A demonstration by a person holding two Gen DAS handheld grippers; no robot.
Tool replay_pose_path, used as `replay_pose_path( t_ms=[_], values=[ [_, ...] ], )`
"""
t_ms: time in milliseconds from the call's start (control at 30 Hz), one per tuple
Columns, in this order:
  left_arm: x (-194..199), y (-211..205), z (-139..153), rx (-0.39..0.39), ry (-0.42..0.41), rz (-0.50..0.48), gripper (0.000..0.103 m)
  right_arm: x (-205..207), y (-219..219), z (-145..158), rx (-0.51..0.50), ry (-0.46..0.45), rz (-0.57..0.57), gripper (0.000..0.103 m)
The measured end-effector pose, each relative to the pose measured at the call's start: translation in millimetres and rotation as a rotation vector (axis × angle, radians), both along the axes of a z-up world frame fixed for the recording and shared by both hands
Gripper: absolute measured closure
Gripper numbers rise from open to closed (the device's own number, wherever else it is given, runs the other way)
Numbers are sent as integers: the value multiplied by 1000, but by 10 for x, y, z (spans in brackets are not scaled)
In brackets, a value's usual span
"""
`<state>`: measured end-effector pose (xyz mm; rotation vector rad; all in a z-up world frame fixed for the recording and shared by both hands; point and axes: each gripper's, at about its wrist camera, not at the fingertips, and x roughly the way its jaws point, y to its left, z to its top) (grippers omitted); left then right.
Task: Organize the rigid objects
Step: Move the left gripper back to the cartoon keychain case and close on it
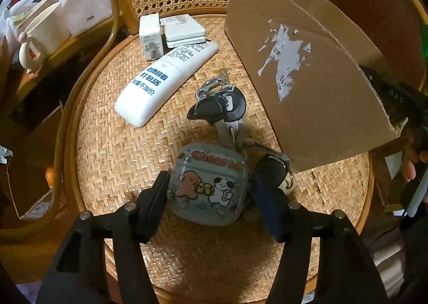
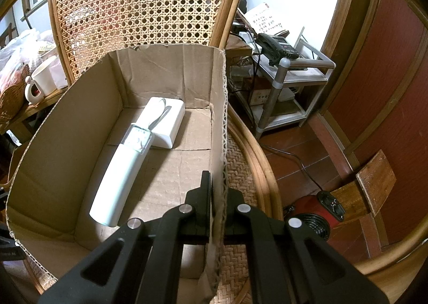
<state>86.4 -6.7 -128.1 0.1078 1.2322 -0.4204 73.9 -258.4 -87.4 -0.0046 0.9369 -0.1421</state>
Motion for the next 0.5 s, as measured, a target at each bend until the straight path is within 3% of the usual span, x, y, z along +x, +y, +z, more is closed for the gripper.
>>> replay_pose_path(
  t_ms=[333,500],
  values=[
    [-84,-83,41,17,-38,-27,42,3,-19,2,8,-1,-10,97],
    [-135,-114,150,-11,-73,-29,42,3,-25,9,9,-1,-12,97]
  ],
)
